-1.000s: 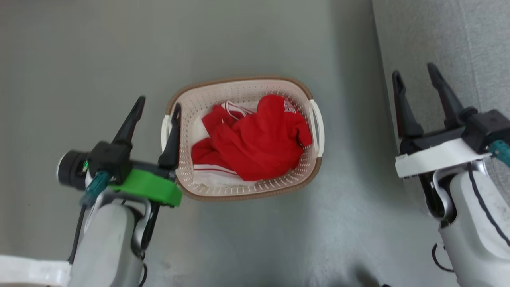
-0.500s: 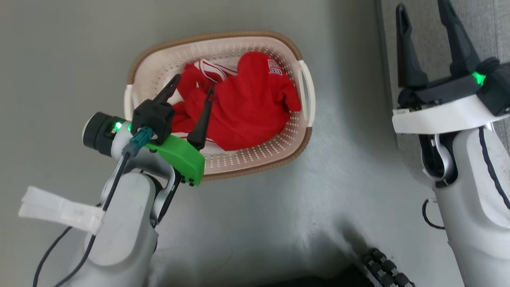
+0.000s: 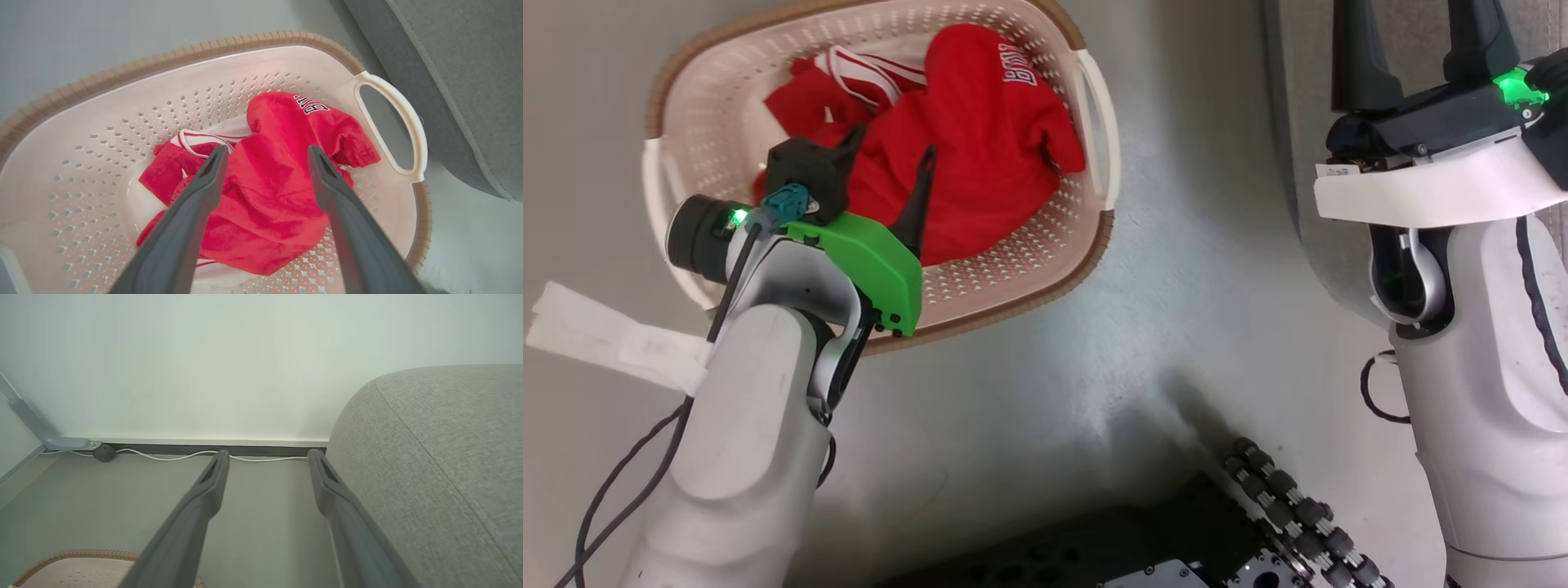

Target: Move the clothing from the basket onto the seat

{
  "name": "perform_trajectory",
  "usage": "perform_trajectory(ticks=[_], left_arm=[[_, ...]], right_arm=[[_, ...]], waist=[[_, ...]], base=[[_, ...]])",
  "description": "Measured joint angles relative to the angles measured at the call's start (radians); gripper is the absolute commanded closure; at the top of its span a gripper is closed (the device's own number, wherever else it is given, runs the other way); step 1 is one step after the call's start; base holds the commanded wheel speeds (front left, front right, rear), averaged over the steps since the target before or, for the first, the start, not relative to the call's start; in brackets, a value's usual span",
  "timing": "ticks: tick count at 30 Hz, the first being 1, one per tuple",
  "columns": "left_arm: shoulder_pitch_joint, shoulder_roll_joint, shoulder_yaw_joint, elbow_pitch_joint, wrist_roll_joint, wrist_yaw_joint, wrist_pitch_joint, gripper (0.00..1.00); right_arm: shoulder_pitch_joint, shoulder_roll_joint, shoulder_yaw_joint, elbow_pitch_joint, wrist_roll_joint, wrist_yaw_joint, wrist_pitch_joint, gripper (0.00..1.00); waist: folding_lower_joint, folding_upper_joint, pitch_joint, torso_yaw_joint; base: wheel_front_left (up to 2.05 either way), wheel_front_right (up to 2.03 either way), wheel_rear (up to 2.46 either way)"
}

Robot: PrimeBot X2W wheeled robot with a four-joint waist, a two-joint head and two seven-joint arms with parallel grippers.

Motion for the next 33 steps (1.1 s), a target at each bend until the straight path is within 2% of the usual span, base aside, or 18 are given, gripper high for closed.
perform_trajectory(ticks=[11,33], left_arm=[[-0.039,-0.001,0.016,0.035,-0.021,0.000,0.066,0.00],[-0.106,0.041,0.042,0.103,-0.035,0.012,0.184,0.00]], right_arm=[[-0.008,0.011,-0.014,0.020,0.002,0.010,0.000,0.00],[-0.023,0.023,0.008,0.035,0.040,0.026,0.000,0.00]], waist=[[-0.0001,0.0000,0.068,-0.071],[-0.0001,0.0000,0.135,-0.148]], base=[[0.00,0.00,0.00],[0.00,0.00,0.00]])
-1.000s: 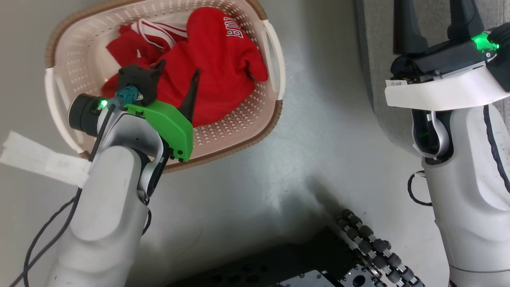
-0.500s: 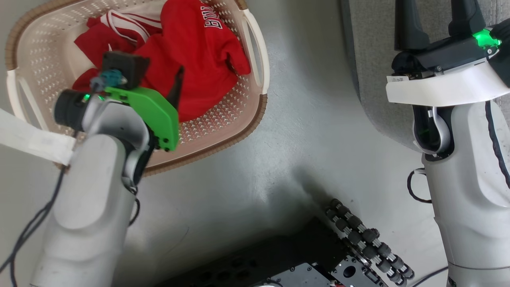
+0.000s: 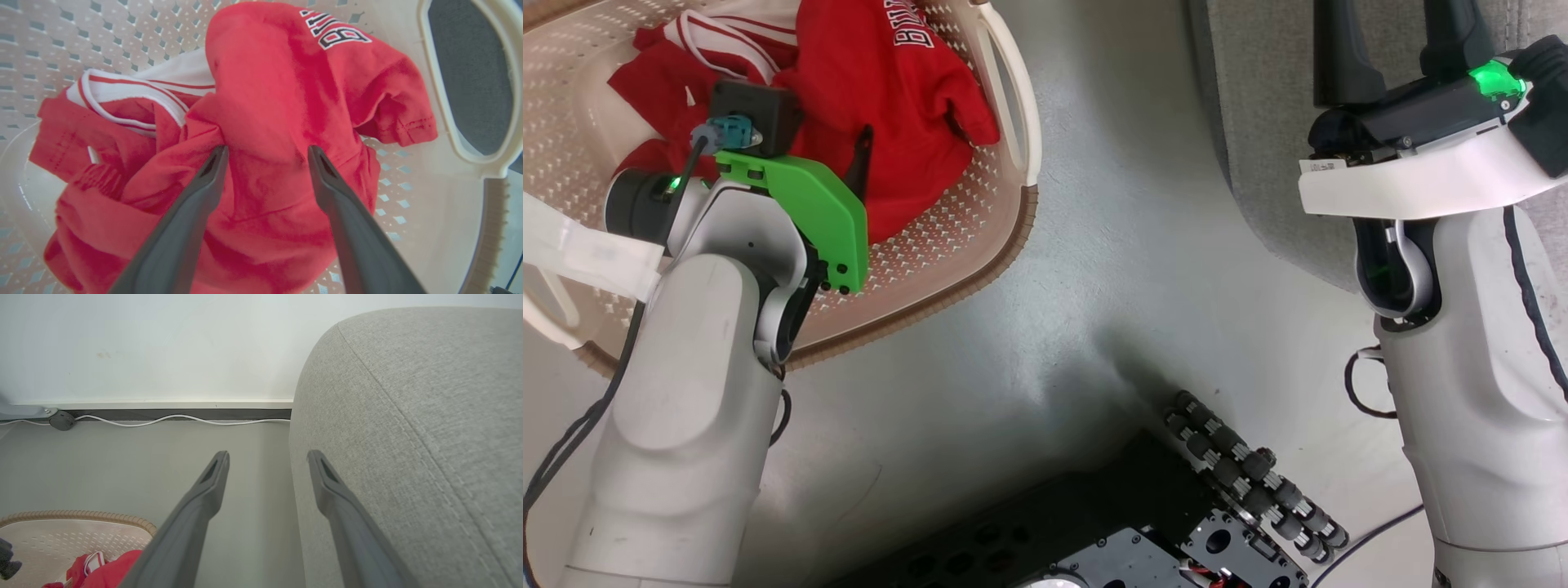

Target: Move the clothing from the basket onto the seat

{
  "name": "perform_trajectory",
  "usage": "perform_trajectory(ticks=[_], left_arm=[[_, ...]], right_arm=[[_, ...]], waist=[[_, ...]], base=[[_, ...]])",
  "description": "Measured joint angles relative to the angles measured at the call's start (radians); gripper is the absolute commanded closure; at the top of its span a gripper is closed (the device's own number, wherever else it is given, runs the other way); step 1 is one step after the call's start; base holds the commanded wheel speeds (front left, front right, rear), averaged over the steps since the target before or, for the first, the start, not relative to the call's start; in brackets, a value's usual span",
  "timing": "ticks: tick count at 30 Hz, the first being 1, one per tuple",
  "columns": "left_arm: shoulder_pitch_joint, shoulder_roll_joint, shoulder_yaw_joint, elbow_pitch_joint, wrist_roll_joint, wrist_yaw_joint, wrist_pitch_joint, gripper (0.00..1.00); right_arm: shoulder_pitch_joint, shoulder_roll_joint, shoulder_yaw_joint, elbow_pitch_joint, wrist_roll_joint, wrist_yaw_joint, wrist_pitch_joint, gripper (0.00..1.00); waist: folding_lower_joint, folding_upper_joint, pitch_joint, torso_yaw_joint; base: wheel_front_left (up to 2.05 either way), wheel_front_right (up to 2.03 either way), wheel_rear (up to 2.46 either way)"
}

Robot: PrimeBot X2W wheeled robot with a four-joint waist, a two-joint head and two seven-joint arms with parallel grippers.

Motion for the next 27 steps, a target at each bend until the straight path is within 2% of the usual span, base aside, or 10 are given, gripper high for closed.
perform_trajectory(ticks=[6,7,8,9,10,17,27], left_arm=[[-0.007,0.014,-0.002,0.017,0.026,0.000,0.009,0.00],[-0.009,0.014,-0.003,0.021,0.027,0.000,0.009,0.09],[-0.010,0.014,-0.007,0.026,0.027,0.000,0.011,0.41],[-0.010,0.014,-0.011,0.029,0.027,0.000,0.012,0.55],[-0.012,0.014,-0.015,0.031,0.027,0.000,0.012,1.00],[-0.017,0.014,-0.030,0.051,0.029,-0.002,0.007,1.00],[-0.013,-0.010,0.002,0.007,-0.043,-0.007,-0.125,1.00]], right_arm=[[0.000,0.000,0.007,0.000,0.026,0.000,0.000,0.00],[0.000,0.000,0.007,0.000,0.026,0.000,0.000,0.00],[0.000,0.000,0.007,0.000,0.028,0.000,0.000,0.00],[0.000,0.000,0.007,0.000,0.029,0.000,0.000,0.00],[0.000,0.000,0.007,0.000,0.032,0.000,0.000,0.00],[-0.001,0.000,0.008,0.009,0.034,0.000,0.000,0.00],[0.002,0.001,-0.063,0.035,-0.013,0.000,0.000,0.00]], waist=[[0.0000,0.0000,0.003,-0.013],[0.0000,0.0000,0.003,-0.014],[0.0000,0.0000,0.003,-0.015],[0.0000,0.0000,0.002,-0.016],[0.0000,0.0000,0.002,-0.017],[0.0000,0.0000,-0.009,-0.016],[0.0000,0.0000,-0.073,0.015]], base=[[0.00,0.00,0.00],[0.00,0.00,0.00],[0.00,0.00,0.00],[0.00,0.00,0.00],[0.00,0.00,0.00],[0.00,0.00,0.00],[0.00,0.00,0.00]])
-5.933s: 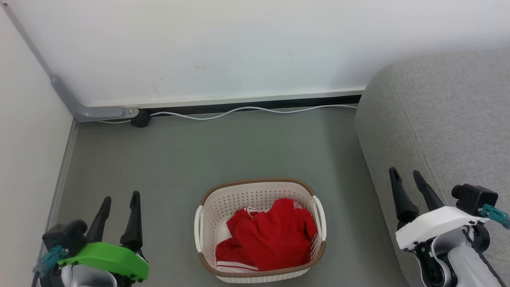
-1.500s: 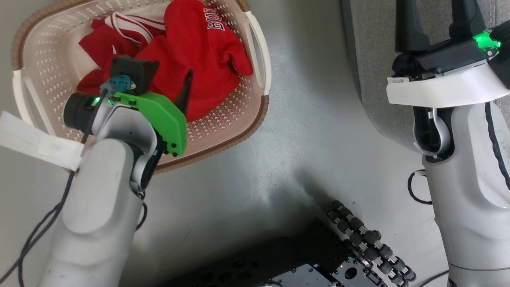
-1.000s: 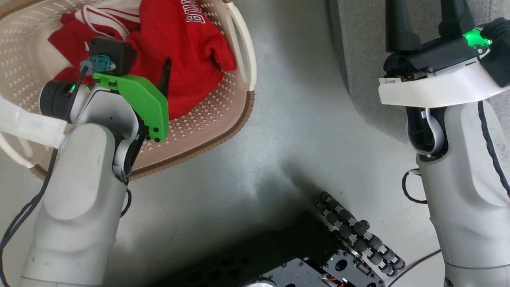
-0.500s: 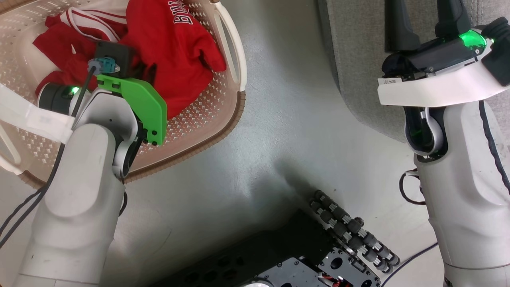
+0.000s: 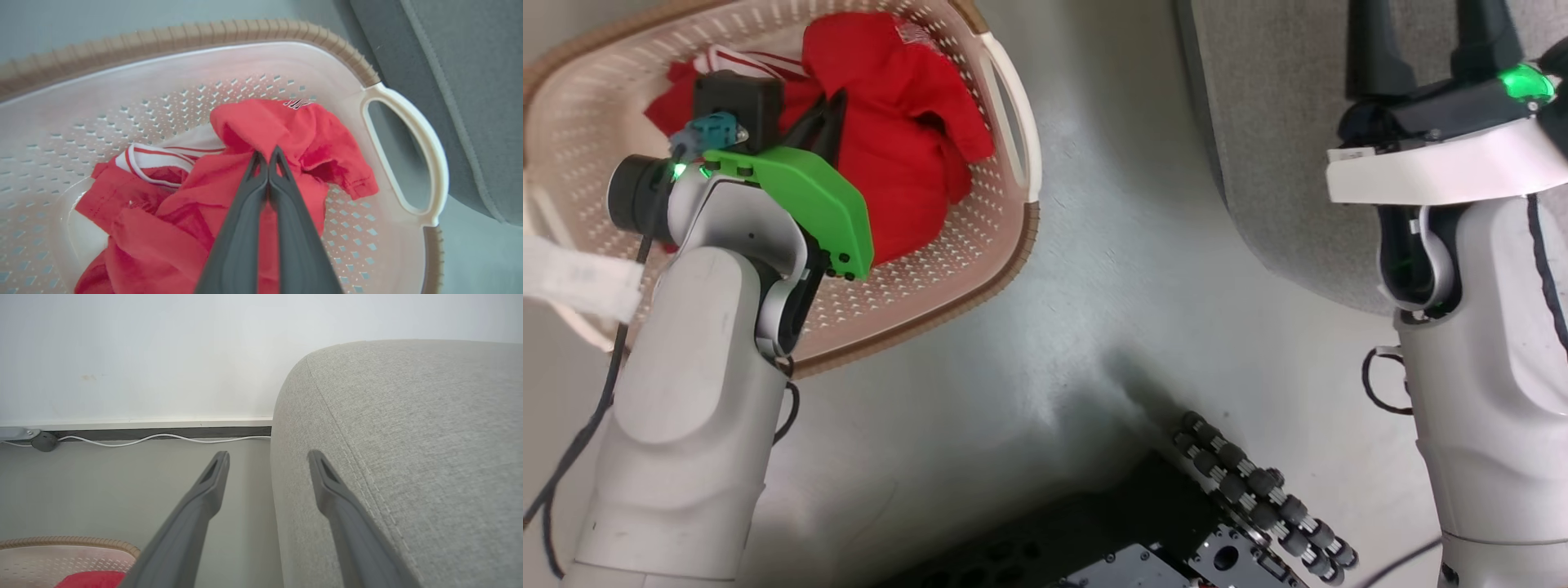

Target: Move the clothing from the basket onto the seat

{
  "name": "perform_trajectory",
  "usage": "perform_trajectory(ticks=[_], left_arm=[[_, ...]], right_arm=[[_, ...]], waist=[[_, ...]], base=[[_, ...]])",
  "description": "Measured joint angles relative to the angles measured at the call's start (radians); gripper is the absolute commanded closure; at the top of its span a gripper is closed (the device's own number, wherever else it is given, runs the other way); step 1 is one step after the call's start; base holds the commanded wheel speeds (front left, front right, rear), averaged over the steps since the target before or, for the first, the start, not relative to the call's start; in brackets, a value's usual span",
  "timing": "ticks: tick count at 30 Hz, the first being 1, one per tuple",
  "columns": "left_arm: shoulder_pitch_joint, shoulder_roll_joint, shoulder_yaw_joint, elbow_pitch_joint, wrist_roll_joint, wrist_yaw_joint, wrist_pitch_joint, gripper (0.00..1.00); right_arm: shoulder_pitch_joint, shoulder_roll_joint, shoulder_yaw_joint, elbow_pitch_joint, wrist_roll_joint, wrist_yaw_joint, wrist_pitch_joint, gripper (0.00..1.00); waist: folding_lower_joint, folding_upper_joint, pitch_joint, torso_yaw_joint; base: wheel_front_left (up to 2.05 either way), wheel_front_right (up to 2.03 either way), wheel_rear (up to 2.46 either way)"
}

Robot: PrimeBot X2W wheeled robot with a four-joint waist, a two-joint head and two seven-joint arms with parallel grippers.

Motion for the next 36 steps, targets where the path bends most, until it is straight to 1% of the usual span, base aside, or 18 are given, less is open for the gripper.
perform_trajectory(ticks=[3,9,10,15,18,22,29,36], left_arm=[[0.025,-0.010,0.013,-0.018,-0.036,-0.005,-0.050,1.00],[0.084,-0.016,0.062,-0.053,-0.077,-0.005,-0.162,1.00],[0.084,-0.016,0.062,-0.053,-0.077,-0.005,-0.162,1.00],[0.099,-0.025,0.087,-0.077,-0.113,-0.005,-0.243,1.00],[0.117,-0.034,0.090,-0.077,-0.123,-0.007,-0.281,1.00],[0.133,-0.037,0.083,-0.077,-0.131,-0.007,-0.322,1.00],[0.146,-0.042,0.049,-0.104,-0.157,-0.013,-0.362,1.00],[0.156,-0.045,0.021,-0.140,-0.156,-0.014,-0.378,1.00]], right_arm=[[0.013,-0.002,-0.029,0.004,-0.027,0.000,0.000,0.00],[0.045,-0.044,-0.087,0.007,-0.045,0.000,0.000,0.00],[0.045,-0.044,-0.087,0.007,-0.045,0.000,0.000,0.00],[0.055,-0.064,-0.117,0.007,-0.052,0.008,0.000,0.00],[0.062,-0.080,-0.133,0.001,-0.058,0.009,0.000,0.00],[0.079,-0.107,-0.145,-0.002,-0.061,0.018,0.000,0.00],[0.096,-0.135,-0.098,-0.015,-0.088,0.035,0.000,0.00],[0.135,-0.138,0.007,-0.023,-0.098,0.044,0.000,0.00]], waist=[[0.0000,0.0000,-0.029,0.020],[-0.0001,0.0000,-0.090,0.081],[-0.0001,0.0000,-0.090,0.081],[-0.0001,0.0000,-0.148,0.139],[-0.0001,0.0000,-0.185,0.176],[-0.0001,0.0000,-0.237,0.227],[-0.0001,0.0000,-0.337,0.307],[-0.0001,0.0000,-0.444,0.374]], base=[[0.00,0.00,0.00],[0.00,0.00,0.00],[0.00,0.00,0.00],[0.00,0.00,0.00],[0.00,0.00,0.00],[0.00,0.00,0.00],[0.00,0.00,0.00],[0.00,0.00,0.00]])
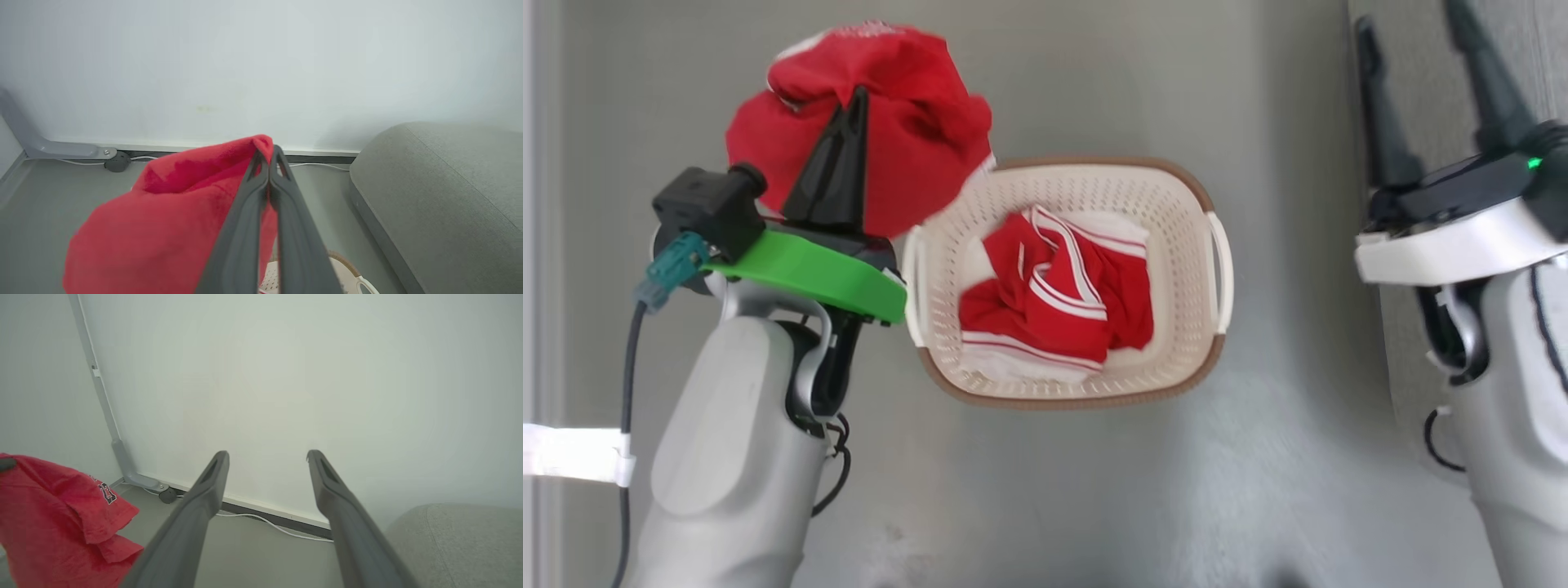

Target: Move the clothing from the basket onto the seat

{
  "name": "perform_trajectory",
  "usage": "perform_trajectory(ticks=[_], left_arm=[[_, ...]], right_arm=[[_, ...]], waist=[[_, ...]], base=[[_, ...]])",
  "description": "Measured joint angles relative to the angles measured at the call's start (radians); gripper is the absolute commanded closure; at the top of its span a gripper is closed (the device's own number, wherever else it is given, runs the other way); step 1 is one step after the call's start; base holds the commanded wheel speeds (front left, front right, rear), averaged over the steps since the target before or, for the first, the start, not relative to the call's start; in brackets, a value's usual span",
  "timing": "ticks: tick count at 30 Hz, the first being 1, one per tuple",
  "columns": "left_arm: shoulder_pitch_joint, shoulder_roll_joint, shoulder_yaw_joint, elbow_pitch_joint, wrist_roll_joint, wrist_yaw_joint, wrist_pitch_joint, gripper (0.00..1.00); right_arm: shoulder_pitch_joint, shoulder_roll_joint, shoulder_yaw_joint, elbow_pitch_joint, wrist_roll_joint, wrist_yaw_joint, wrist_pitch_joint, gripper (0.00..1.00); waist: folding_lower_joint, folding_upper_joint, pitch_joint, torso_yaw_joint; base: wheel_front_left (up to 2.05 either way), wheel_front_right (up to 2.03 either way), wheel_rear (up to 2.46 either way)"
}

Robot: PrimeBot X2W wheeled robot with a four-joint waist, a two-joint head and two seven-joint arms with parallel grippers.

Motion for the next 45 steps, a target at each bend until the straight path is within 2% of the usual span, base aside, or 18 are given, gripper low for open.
perform_trajectory(ticks=[7,14,20,32,41,42,43,45], left_arm=[[0.033,-0.001,-0.029,-0.013,0.000,-0.003,0.011,1.00],[0.064,-0.001,-0.045,-0.028,0.000,-0.003,0.047,1.00],[0.117,0.000,-0.083,-0.051,0.000,-0.003,0.081,1.00],[0.229,0.003,-0.177,-0.152,-0.019,-0.004,0.177,1.00],[0.288,0.005,-0.275,-0.300,-0.071,-0.004,0.261,1.00],[0.294,0.006,-0.283,-0.317,-0.080,-0.004,0.270,1.00],[0.300,0.006,-0.291,-0.332,-0.082,-0.004,0.279,1.00],[0.311,0.006,-0.300,-0.358,-0.089,-0.004,0.293,1.00]], right_arm=[[0.041,0.006,0.121,0.006,0.002,0.000,0.000,0.00],[0.095,0.027,0.379,0.049,0.073,0.001,0.000,0.00],[0.114,0.035,0.519,0.073,0.119,0.001,0.000,0.00],[0.171,0.033,0.594,0.138,0.192,0.001,0.000,0.00],[0.197,0.033,0.611,0.152,0.208,0.001,0.000,0.00],[0.197,0.033,0.612,0.152,0.209,0.001,0.000,0.17],[0.197,0.033,0.616,0.153,0.213,0.001,0.000,1.00],[0.197,0.032,0.630,0.155,0.235,0.001,0.000,1.00]], waist=[[0.0000,0.0000,-0.109,0.050],[0.0000,0.0000,-0.217,0.085],[0.0000,0.0000,-0.309,0.099],[-0.0001,0.0000,-0.497,0.106],[-0.0001,0.0000,-0.571,0.116],[-0.0001,0.0000,-0.574,0.117],[-0.0001,0.0000,-0.576,0.118],[-0.0001,0.0000,-0.579,0.119]], base=[[0.00,0.00,0.00],[0.00,0.00,0.00],[0.00,0.00,0.00],[0.00,0.00,0.00],[0.00,0.00,0.00],[0.00,0.00,0.00],[0.00,0.00,0.00],[0.00,0.00,0.00]])
